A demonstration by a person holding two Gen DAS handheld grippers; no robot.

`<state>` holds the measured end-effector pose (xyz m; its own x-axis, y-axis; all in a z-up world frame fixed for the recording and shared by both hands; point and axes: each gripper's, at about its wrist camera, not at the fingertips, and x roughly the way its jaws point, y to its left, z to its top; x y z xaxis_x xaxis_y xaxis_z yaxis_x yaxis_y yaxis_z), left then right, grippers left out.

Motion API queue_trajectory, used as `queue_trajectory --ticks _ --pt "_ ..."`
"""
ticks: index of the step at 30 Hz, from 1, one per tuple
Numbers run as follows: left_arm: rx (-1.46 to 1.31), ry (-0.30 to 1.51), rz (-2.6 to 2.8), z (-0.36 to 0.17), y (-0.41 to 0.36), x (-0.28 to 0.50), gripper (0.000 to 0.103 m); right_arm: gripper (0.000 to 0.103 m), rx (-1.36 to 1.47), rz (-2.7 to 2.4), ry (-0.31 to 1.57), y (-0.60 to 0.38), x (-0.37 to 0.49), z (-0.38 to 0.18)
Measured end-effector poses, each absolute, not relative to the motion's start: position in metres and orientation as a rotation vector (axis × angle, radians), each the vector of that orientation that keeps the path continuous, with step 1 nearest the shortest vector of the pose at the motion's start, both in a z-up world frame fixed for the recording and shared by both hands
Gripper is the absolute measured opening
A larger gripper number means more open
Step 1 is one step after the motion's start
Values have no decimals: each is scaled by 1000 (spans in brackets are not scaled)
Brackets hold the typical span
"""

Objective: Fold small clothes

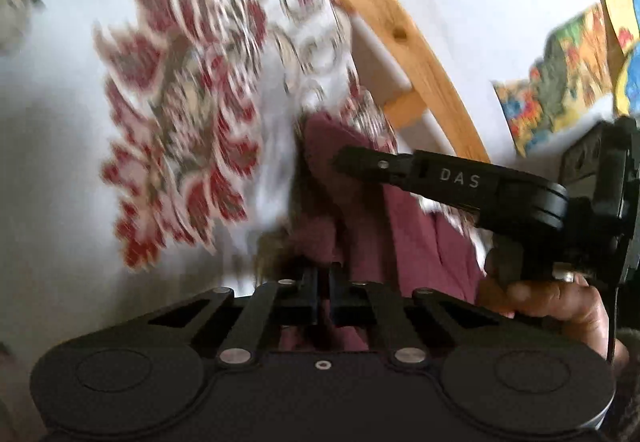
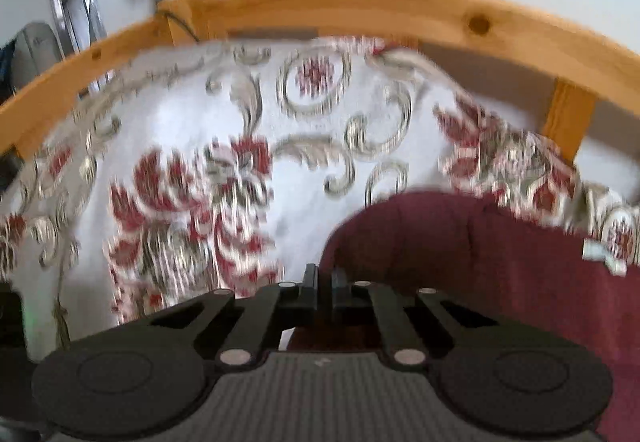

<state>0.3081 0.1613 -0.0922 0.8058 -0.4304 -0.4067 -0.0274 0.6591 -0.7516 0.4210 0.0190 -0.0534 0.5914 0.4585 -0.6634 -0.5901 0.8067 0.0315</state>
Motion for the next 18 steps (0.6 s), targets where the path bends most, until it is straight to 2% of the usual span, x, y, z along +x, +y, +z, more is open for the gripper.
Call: queue_trajectory --ticks 5,11,15,16,18 --pt "-843 538 -75 -80 171 293 3 7 -166 607 626 28 437 -32" --pt "-906 620 18 -93 179 293 4 4 -174 586 606 45 454 -42" --pt "-881 671 64 -93 176 295 17 6 -140 565 613 41 460 -47" --pt "-876 673 66 -93 176 294 19 11 -142 555 608 39 459 -47" --pt "-843 669 60 -89 172 295 36 33 -157 542 598 32 457 -46"
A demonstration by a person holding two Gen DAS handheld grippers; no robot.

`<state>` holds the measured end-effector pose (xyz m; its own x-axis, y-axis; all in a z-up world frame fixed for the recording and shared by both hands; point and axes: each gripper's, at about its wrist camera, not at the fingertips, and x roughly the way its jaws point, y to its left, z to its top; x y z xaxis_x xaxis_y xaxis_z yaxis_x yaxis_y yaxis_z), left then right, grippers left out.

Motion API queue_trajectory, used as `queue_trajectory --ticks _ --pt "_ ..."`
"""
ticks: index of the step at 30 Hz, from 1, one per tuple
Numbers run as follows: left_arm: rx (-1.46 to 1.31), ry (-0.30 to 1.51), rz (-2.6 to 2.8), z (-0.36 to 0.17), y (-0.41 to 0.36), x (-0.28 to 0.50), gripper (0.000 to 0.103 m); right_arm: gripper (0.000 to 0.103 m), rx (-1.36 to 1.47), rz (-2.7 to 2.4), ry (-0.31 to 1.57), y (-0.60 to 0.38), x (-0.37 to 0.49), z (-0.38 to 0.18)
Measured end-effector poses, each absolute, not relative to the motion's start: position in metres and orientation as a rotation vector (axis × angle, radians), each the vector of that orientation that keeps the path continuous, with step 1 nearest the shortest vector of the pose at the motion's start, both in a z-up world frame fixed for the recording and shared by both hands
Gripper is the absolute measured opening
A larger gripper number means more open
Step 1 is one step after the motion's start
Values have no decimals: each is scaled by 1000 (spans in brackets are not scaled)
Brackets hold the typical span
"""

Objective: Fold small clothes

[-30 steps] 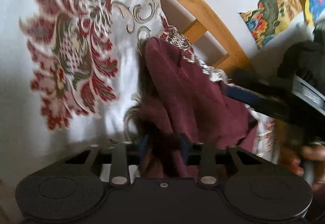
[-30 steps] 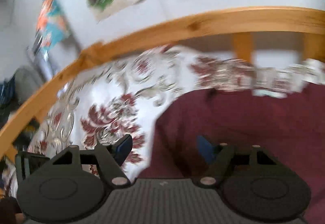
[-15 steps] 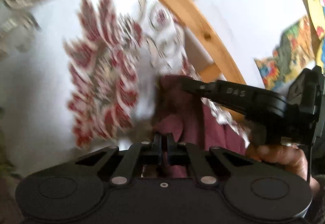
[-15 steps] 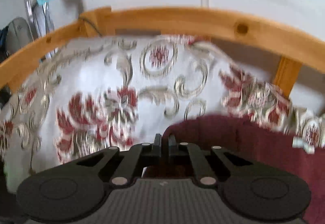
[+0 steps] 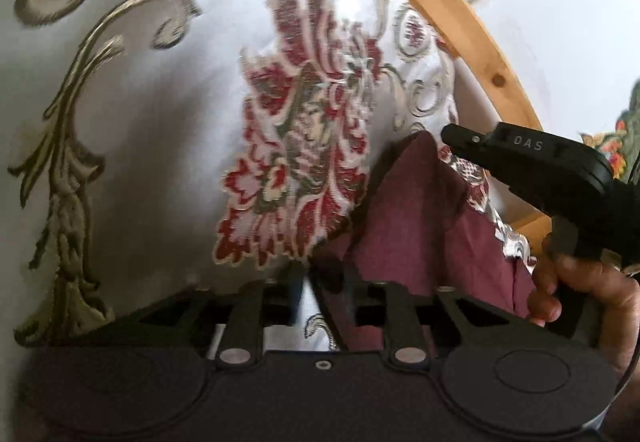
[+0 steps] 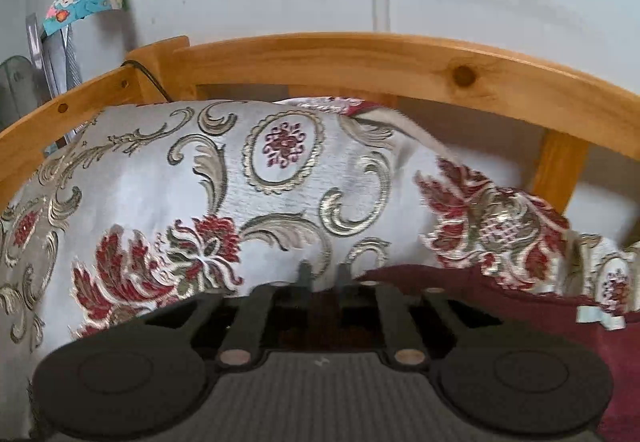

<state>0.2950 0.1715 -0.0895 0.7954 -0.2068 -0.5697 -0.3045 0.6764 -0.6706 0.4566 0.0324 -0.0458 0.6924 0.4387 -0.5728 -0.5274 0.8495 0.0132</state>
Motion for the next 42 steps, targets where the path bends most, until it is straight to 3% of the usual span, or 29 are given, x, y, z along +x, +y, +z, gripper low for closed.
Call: queue_trajectory --ticks 1,2,5,10,13,21,25,28,37,40,42 --pt "-817 662 58 -86 168 295 39 51 -163 539 593 29 455 -45" --pt "-778 652 60 -83 164 294 47 57 -170 540 586 25 453 -45" --pt "-659 622 63 -76 153 294 57 66 -213 546 596 21 448 -49" --pt "-536 629 65 -75 153 299 57 81 -242 573 670 29 451 -65" --pt "-529 641 55 -77 156 305 57 82 -275 596 714 41 457 -79" --pt "-544 639 56 -80 160 308 56 81 -310 480 605 52 464 -89" --pt "-534 630 57 -76 157 305 60 89 -235 498 552 27 453 -74" --pt "-481 589 44 -71 150 302 70 94 -209 495 540 3 441 -64" --pt "-340 552 -91 -69 137 304 72 102 -133 404 579 -91 373 -61" --pt "-367 571 -103 -74 142 309 69 102 -95 325 619 -137 337 -67" --pt "-399 610 -98 -79 147 313 54 102 -65 261 658 -168 311 -75"
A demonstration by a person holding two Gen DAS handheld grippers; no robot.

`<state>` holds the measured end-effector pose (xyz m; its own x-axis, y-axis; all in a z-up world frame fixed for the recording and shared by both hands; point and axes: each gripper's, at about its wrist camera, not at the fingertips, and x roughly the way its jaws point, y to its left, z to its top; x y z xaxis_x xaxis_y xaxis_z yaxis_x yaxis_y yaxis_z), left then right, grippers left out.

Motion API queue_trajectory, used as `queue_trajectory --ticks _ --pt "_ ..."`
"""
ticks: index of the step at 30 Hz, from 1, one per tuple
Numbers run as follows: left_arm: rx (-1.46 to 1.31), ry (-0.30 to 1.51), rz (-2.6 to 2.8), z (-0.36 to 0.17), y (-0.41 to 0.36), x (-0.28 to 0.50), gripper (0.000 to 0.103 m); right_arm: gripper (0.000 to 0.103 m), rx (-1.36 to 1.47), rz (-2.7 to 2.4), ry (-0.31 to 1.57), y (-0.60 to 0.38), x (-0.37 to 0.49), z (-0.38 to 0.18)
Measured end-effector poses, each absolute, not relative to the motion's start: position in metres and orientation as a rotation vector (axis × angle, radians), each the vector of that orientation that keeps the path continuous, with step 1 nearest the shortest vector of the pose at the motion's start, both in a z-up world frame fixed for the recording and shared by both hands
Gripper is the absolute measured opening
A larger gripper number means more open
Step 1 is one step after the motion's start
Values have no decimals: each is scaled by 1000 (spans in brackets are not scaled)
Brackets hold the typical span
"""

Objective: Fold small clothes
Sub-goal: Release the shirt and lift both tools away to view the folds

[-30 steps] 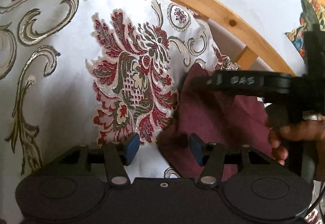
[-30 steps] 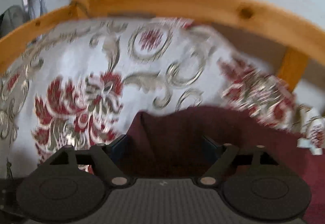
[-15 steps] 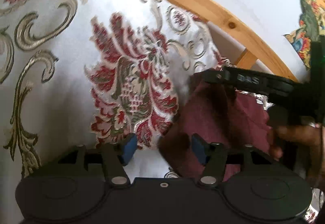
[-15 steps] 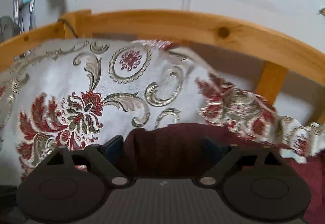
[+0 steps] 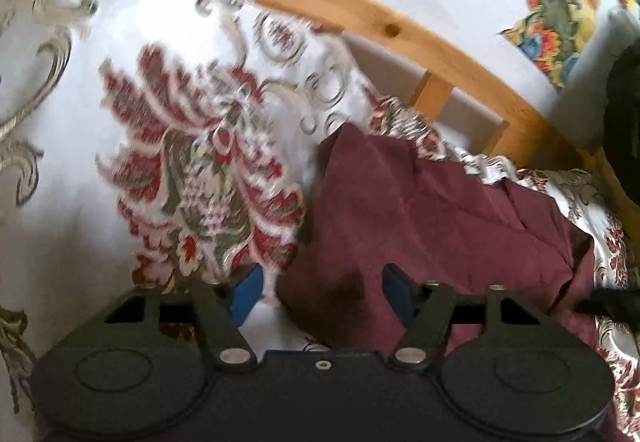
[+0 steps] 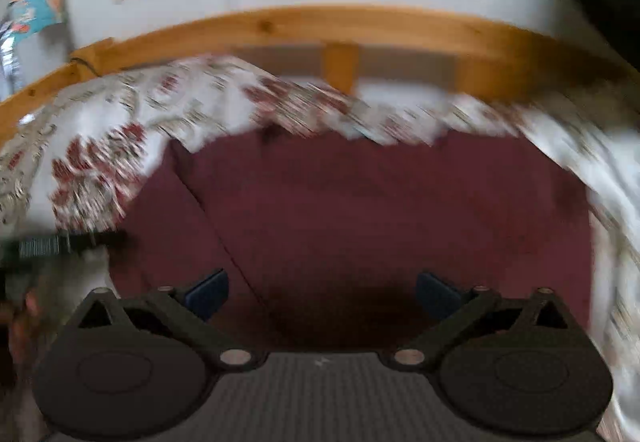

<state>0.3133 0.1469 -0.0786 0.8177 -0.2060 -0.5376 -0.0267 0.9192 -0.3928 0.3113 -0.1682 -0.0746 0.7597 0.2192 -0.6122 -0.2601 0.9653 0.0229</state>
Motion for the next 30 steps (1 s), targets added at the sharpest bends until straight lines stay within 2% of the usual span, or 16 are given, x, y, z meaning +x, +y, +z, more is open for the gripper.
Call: queue_trajectory --ticks 1,3,5,7,11,16,20,27,30 --pt "-422 632 -97 -81 149 316 47 102 -48 233 676 -181 298 -79" --pt "-480 671 -93 -85 155 317 25 102 -1 177 712 -205 271 -87" --pt "-494 671 -87 -84 156 316 13 103 68 123 730 -228 246 -95" --pt "-504 651 -82 -80 156 313 10 103 125 82 727 -245 222 -104" --pt "-512 642 -55 -76 154 310 11 103 164 17 684 -262 190 -121" --pt "-459 665 -13 -82 150 307 32 103 180 -11 661 -257 199 -124" --pt "-460 650 -1 -75 149 301 57 103 94 31 647 -242 206 -125" --pt "-386 569 47 -59 142 289 94 103 14 30 802 -230 215 -144" --pt "-374 532 34 -58 140 290 98 103 40 31 788 -234 214 -139"
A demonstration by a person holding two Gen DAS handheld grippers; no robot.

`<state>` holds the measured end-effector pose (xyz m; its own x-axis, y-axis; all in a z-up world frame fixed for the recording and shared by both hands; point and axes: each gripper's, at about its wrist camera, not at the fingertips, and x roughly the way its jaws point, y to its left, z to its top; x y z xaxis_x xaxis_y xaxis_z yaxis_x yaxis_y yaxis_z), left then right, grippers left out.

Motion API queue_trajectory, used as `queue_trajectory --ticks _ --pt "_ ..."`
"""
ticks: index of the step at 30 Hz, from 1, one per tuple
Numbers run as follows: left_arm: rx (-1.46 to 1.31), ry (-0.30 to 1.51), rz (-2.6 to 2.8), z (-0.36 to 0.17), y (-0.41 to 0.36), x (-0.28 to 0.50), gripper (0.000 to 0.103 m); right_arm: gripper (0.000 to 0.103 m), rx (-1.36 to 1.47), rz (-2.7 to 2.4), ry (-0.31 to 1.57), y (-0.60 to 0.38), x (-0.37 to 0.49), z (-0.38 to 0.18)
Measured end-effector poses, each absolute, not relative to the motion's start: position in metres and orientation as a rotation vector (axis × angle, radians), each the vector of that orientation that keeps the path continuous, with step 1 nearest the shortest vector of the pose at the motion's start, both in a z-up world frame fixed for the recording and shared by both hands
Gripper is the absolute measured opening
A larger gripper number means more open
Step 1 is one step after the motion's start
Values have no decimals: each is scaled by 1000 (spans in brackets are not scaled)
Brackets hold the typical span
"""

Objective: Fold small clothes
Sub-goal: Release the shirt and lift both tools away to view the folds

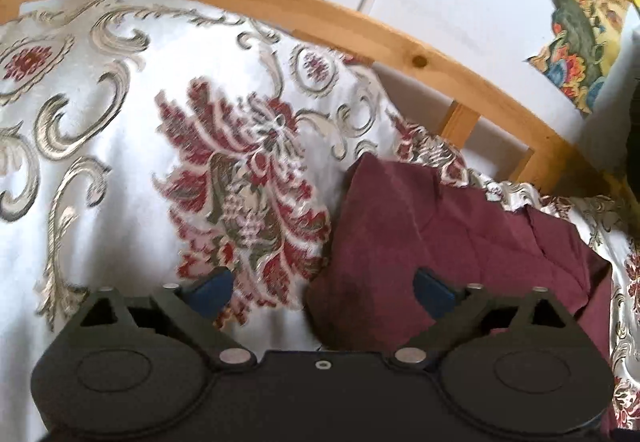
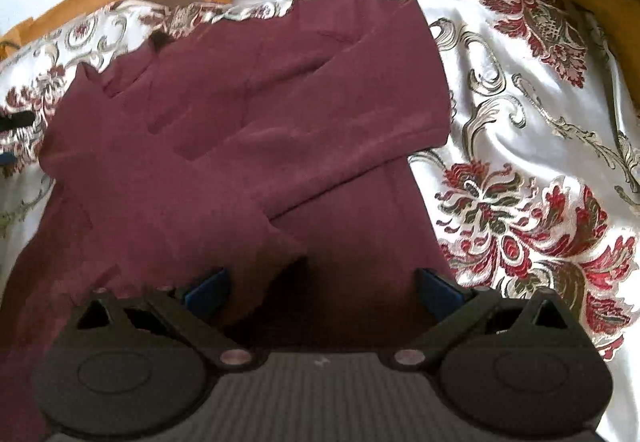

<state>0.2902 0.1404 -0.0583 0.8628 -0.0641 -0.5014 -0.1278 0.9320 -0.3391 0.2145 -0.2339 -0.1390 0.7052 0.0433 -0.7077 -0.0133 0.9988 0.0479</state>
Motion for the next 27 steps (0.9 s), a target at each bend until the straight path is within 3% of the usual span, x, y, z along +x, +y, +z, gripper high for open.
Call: queue_trajectory --ticks 11,19,27 --pt "-233 445 131 -64 124 353 102 103 8 39 758 -225 214 -140" --pt "118 482 213 -84 86 380 102 103 -3 30 744 -220 219 -147" --pt "48 533 215 -73 91 378 102 103 -7 32 745 -220 219 -148"
